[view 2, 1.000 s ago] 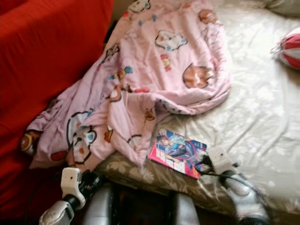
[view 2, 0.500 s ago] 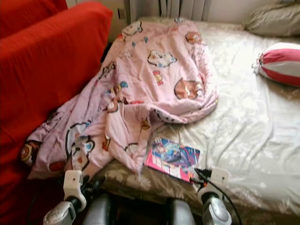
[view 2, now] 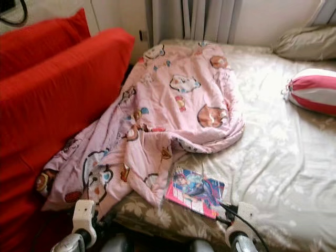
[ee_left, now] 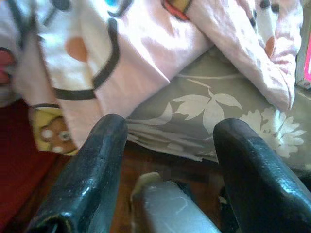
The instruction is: Clean up the room
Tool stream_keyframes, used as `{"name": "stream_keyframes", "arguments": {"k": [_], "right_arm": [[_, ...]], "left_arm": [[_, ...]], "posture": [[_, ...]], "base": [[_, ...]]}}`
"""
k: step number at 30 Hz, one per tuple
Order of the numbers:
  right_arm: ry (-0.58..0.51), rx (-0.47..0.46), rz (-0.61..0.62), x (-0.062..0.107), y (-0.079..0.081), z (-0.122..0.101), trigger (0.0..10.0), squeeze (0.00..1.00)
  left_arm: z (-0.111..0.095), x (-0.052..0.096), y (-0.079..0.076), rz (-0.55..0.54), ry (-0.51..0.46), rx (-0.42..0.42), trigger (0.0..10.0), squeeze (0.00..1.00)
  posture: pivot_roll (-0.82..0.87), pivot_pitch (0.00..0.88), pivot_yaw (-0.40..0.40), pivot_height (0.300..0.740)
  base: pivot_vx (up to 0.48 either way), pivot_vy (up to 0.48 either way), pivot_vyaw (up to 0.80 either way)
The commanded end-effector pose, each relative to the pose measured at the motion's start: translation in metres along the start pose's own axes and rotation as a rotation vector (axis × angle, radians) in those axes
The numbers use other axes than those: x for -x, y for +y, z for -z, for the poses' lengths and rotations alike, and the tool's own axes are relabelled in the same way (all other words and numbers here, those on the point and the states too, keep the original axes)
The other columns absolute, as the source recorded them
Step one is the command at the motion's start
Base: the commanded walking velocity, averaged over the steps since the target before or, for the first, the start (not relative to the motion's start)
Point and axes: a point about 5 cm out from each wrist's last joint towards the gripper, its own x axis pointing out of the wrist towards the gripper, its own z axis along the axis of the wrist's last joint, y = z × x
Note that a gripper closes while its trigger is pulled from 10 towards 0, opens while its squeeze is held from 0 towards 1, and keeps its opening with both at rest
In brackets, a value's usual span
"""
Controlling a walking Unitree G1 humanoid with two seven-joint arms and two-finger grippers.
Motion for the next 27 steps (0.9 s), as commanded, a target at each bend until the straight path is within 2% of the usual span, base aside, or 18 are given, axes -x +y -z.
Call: {"name": "stream_keyframes", "arguments": {"k": [1, 4, 5, 8, 12, 15, 18, 23, 27], "right_arm": [[0.031, -0.021, 0.037, 0.003, -0.008, 0.007, 10.0, 0.00], [0.049, -0.034, 0.063, 0.004, -0.011, 0.010, 10.0, 0.00], [0.081, -0.034, 0.054, 0.005, -0.009, 0.016, 10.0, 0.00], [0.085, -0.060, 0.056, 0.006, -0.006, 0.021, 10.0, 0.00], [0.104, -0.089, 0.063, 0.007, -0.001, 0.026, 10.0, 0.00], [0.115, -0.065, 0.028, 0.008, 0.005, 0.029, 10.0, 0.00], [0.130, -0.004, -0.012, 0.008, 0.011, 0.032, 10.0, 0.00], [0.125, -0.009, -0.001, 0.008, 0.010, 0.031, 10.0, 0.00], [0.127, -0.005, 0.008, 0.008, 0.007, 0.031, 10.0, 0.00]], "left_arm": [[0.005, 0.003, 0.007, -0.036, 0.025, 0.010, 10.0, 0.00], [0.016, 0.006, 0.009, -0.056, 0.088, 0.014, 10.0, 0.00], [0.022, 0.007, 0.007, -0.047, 0.128, 0.010, 10.0, 0.00], [0.032, 0.010, 0.005, -0.055, 0.178, 0.009, 10.0, 0.00], [0.034, 0.010, 0.004, -0.087, 0.182, 0.046, 10.0, 0.00], [0.033, 0.010, 0.004, -0.096, 0.173, 0.066, 10.0, 0.00], [0.035, 0.010, 0.003, -0.096, 0.183, 0.063, 10.0, 0.00], [0.040, 0.014, 0.008, -0.138, 0.207, 0.092, 10.0, 0.00], [0.042, 0.015, 0.010, -0.146, 0.225, 0.083, 10.0, 0.00]], "posture": [[0.07, 0.009, -0.008, 0.740], [0.06, 0.000, -0.008, 0.740], [0.06, 0.000, -0.007, 0.740], [0.05, 0.000, -0.005, 0.740], [0.06, 0.000, -0.006, 0.740], [0.06, 0.000, -0.006, 0.740], [0.06, 0.000, -0.006, 0.740], [0.07, 0.023, -0.015, 0.740], [0.07, 0.030, -0.016, 0.740]], "base": [[0.000, 0.000, 0.00], [0.000, 0.000, 0.00], [0.000, 0.000, 0.00], [0.000, 0.000, 0.00], [0.000, 0.000, 0.00], [0.000, 0.000, 0.00], [0.000, 0.000, 0.67], [0.000, 0.000, 0.79], [0.000, 0.000, 0.79]]}}
